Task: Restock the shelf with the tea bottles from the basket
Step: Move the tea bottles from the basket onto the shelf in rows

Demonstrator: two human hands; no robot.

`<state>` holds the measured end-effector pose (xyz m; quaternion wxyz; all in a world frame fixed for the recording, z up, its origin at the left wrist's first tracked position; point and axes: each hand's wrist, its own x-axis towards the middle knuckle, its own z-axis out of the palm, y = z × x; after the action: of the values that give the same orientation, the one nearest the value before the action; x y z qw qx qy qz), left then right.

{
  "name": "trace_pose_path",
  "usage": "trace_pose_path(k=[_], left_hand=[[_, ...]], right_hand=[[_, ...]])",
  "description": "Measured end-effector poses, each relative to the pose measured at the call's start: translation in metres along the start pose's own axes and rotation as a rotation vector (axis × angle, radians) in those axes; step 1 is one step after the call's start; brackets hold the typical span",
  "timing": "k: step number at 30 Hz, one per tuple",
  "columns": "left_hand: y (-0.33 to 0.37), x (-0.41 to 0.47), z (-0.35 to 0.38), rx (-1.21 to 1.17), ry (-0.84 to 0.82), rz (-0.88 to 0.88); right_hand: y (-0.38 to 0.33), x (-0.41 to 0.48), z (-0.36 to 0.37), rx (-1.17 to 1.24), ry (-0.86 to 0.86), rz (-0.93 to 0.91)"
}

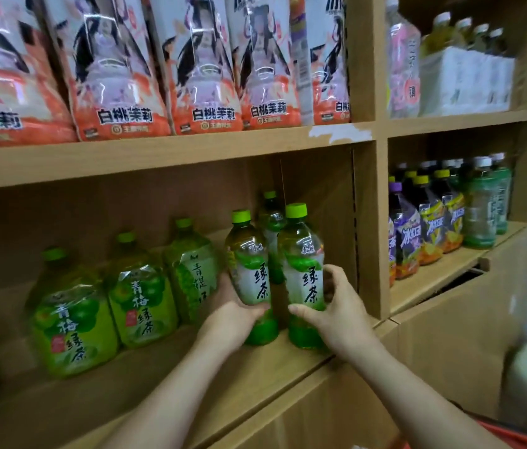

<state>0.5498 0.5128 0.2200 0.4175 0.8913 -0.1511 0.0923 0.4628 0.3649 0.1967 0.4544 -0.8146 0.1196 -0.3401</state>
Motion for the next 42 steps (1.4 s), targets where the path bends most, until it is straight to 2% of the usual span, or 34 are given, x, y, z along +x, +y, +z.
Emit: trace_pose_path(k=[4, 9, 18, 22, 24, 26, 27, 28, 30, 32, 36, 39, 42], left_hand=[[0.003, 0.037, 0.029, 0.089, 0.116, -0.011], [-0.003, 0.073, 0.054, -0.006, 0.187, 0.027], [-0.006, 0.113, 0.069, 0.033, 0.169, -0.016], [-0.003, 0.106, 0.065, 0.101, 0.086, -0.041], [-0.001, 0.092, 0.063, 0.196, 0.200, 0.095], [0.009, 0.071, 0.061, 0.183, 0.355, 0.408], [0.017, 0.061, 0.058, 0.090, 0.312, 0.495], [0.028, 0.052, 0.057, -0.008, 0.182, 0.488], [0.038, 0.043, 0.063, -0.154, -0.088, 0.338], [0.038, 0.041, 0.075, -0.062, -0.160, 0.242], [0.038, 0.052, 0.096, 0.007, -0.044, 0.115], [0.044, 0.065, 0.106, 0.073, 0.047, 0.113], [0.044, 0.072, 0.110, 0.019, 0.111, 0.121]], right_hand=[[0.008, 0.014, 0.002, -0.052, 0.143, 0.029], [0.022, 0.025, 0.013, -0.081, 0.224, 0.017], [0.033, 0.029, 0.019, -0.047, 0.176, 0.021], [0.031, 0.028, 0.018, -0.042, 0.170, 0.036], [0.030, 0.028, 0.018, -0.043, 0.174, 0.046], [0.030, 0.028, 0.016, -0.034, 0.188, 0.069], [0.030, 0.029, 0.016, -0.028, 0.198, 0.074], [0.032, 0.030, 0.015, -0.027, 0.209, 0.075], [0.034, 0.030, 0.016, -0.035, 0.217, 0.077], [0.035, 0.029, 0.017, -0.058, 0.214, 0.075], [0.037, 0.028, 0.018, -0.110, 0.203, 0.060], [0.035, 0.026, 0.019, -0.140, 0.159, 0.042], [0.034, 0.026, 0.016, -0.098, 0.164, 0.059]])
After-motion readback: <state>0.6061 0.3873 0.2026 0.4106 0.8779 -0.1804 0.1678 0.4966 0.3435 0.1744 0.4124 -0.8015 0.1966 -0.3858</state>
